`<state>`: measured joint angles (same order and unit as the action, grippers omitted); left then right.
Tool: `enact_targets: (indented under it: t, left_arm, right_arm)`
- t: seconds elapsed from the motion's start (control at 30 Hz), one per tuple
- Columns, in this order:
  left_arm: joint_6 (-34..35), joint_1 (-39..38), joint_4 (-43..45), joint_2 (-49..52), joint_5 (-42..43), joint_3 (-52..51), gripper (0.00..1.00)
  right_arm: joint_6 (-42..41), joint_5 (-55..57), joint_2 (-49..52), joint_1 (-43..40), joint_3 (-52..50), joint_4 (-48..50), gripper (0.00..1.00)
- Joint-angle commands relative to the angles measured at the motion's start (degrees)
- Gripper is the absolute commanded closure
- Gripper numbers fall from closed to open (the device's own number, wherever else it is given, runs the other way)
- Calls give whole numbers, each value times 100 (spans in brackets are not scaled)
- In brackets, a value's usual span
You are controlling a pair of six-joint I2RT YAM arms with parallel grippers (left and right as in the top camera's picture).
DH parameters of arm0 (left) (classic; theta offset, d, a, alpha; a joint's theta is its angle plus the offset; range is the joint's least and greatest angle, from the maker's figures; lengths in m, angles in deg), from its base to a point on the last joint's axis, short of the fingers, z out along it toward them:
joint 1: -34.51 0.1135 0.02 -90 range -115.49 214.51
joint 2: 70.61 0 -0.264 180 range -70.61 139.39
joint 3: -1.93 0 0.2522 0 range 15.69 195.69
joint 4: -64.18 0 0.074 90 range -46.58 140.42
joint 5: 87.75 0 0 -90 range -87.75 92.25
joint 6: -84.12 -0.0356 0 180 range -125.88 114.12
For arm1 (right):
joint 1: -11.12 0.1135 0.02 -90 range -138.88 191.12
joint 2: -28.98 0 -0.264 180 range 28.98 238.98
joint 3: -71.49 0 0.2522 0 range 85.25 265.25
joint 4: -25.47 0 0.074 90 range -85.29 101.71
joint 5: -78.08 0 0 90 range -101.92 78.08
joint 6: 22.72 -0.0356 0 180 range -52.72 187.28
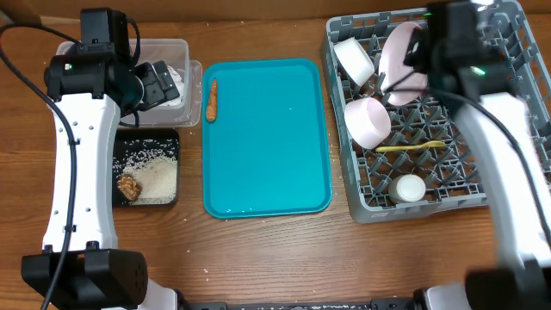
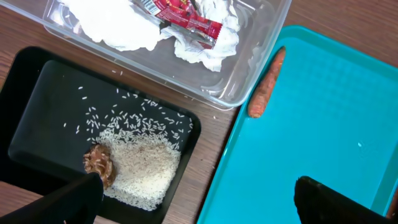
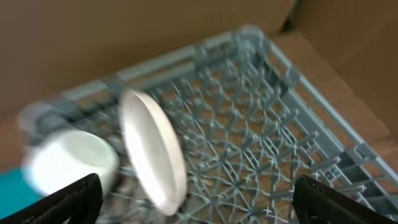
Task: Sort waste into correct bins and load items into the dishwasher
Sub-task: 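Withdraw the right gripper and reach the left gripper to the carrot, then grasp the carrot on the teal tray with the left gripper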
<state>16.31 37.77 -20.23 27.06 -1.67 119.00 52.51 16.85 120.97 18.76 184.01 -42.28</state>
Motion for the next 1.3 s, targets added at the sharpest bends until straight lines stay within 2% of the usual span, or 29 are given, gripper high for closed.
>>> enact_targets:
  t: [0.0,0.1,0.2,0.37,0.4,0.5,0.73,0.83,1.0,1.27]
  left_arm:
    - [13,9,-133,48,87,39,0]
    - [-131,-9,59,48,1047,37,0]
    - [-922,-278,409,70,1928,35,4]
    - [-999,-1287,828,240,1237,35,2]
    - [-992,-1663,1010,413,962,37,0]
    - [-994,-2041,1150,872,748,219,0]
    - [-802,-2107,820,2358,584,1499,0]
    - [-870,-2096,966,2909,420,1899,0]
    - [-935,-2039,1211,3327,-254,1954,0]
    - [-1025,-1665,1550,3901,-262,1954,0]
  right_arm:
    - [-48,-706,-831,24,190,-219,0]
    - [-52,-1003,-1174,24,190,-476,0]
    - [-315,-1110,-1410,24,190,-737,0]
    - [-529,-1113,-1572,24,190,-1093,0]
    - [-638,-1113,-1569,24,190,-1233,0]
    - [-654,-1222,-1569,24,190,-1453,0]
    - [-673,-1412,-1567,24,179,-1891,0]
    - [-673,-1412,-1567,24,179,-2033,0]
    - [-673,-1617,-1558,24,170,-2164,0]
    - [-669,-1753,-1427,24,168,-2229,0]
